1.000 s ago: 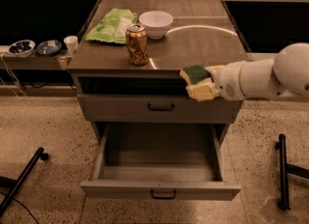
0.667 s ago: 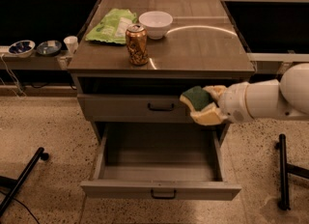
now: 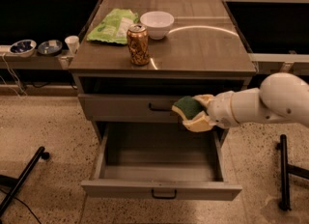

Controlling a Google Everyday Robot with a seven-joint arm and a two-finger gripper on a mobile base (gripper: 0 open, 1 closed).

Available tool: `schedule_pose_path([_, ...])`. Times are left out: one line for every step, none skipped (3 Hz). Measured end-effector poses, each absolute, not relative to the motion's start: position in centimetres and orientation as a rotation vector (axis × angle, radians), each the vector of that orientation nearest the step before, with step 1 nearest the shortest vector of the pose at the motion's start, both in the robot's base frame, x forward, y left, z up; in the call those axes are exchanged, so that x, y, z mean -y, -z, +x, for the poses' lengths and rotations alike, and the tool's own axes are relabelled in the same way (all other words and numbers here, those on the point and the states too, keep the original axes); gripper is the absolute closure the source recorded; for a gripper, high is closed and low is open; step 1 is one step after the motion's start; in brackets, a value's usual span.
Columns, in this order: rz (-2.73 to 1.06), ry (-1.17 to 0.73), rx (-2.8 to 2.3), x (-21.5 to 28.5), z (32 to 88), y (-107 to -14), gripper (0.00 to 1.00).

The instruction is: Place sponge into middle drawer

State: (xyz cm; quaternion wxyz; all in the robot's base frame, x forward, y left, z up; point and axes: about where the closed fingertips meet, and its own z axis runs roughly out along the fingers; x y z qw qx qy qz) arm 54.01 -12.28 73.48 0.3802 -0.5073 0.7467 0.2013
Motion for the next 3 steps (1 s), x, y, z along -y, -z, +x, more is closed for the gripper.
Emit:
schedule_pose_path([-1.307,-0.592,-1.978,13.0,54.1,-63.1,1.0])
schedule_pose_path([-1.348,-0.684,-2.019,13.5,52.9,-52.8,1.0])
schedule_pose_path([-1.341,-0.739,-2.035,13.2,52.1,-49.6,1.0])
